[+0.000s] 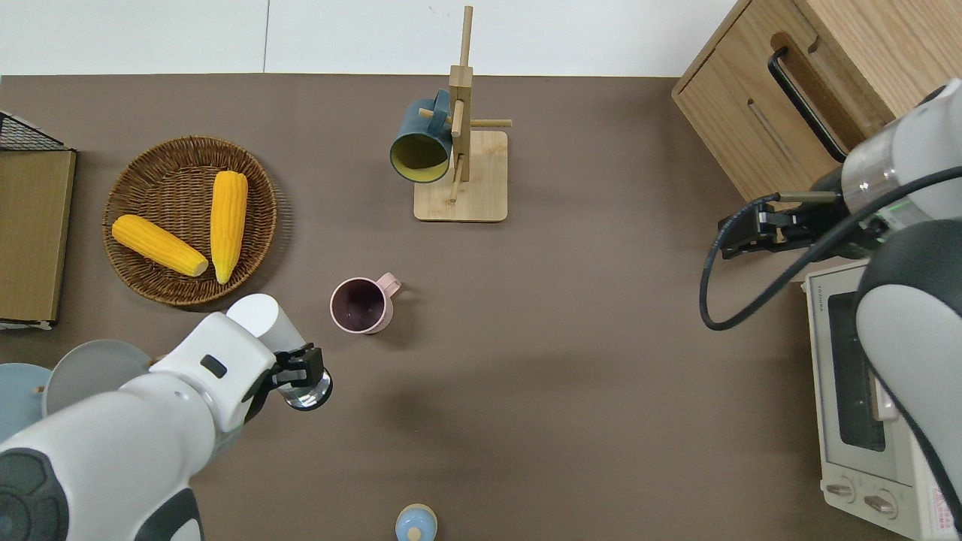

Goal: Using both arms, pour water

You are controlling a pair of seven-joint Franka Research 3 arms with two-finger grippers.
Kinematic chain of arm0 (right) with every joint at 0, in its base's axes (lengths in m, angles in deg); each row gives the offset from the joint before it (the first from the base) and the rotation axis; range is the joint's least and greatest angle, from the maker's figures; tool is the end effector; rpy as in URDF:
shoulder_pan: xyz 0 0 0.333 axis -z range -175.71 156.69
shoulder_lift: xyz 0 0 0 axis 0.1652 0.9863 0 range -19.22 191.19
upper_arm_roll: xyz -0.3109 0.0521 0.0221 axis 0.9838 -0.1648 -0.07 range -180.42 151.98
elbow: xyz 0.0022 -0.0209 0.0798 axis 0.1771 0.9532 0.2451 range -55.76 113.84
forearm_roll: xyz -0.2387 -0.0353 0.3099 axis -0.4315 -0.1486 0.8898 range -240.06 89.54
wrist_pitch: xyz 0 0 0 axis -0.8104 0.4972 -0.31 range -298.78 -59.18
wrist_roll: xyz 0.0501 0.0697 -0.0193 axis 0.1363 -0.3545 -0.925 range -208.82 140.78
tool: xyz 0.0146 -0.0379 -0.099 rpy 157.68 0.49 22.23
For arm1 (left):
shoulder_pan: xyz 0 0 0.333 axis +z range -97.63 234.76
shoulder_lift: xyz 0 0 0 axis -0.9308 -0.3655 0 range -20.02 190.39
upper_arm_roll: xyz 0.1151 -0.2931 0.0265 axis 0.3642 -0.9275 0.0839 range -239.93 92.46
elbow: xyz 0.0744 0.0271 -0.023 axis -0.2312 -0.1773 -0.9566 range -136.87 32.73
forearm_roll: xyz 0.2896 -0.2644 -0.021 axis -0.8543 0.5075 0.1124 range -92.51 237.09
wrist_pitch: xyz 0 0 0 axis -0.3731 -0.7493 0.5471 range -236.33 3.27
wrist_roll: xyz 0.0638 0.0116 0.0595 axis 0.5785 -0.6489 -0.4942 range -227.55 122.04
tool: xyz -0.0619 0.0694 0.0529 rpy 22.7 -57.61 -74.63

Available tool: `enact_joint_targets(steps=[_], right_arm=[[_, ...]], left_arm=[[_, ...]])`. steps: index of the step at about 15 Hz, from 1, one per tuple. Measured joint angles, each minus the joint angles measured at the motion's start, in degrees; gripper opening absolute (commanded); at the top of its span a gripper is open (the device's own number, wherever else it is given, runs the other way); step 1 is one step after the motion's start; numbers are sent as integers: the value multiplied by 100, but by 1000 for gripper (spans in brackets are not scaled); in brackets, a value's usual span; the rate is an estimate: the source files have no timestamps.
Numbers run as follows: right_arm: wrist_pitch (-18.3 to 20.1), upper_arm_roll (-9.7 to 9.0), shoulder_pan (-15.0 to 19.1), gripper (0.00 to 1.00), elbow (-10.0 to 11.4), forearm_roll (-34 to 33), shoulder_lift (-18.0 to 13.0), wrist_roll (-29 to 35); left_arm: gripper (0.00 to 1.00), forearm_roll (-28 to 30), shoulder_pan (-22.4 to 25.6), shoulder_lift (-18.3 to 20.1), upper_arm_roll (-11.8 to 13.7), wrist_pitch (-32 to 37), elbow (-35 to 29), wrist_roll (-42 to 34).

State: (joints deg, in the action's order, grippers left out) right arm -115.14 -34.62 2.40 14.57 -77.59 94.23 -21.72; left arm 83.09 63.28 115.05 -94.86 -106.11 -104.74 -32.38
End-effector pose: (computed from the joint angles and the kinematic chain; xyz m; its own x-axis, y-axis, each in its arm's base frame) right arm 0.5771 0.0639 0.6394 0.9953 -0.0730 -0.0635 -0.0729 -0.9973 0.0041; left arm 0.3745 -0.1975 0.4803 0.9503 0.0361 0.3094 0.0041 -0.9946 0.1036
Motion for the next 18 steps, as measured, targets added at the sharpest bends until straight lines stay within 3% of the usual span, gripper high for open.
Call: enact_joint_targets(steps=[3,8,18], right_arm=[[-1,-1,39,994,0,0,-2,0],[-1,-15,44,994,0,2,-4,-1],[-1,-15,45,994,0,2,-12,-1]], left_arm=[[60,8,-32,7,-302,-174,-118,268],[60,8,-29,-185,-318,-176,-174,276],[56,8,210,-1201,-274,-272,320,230]])
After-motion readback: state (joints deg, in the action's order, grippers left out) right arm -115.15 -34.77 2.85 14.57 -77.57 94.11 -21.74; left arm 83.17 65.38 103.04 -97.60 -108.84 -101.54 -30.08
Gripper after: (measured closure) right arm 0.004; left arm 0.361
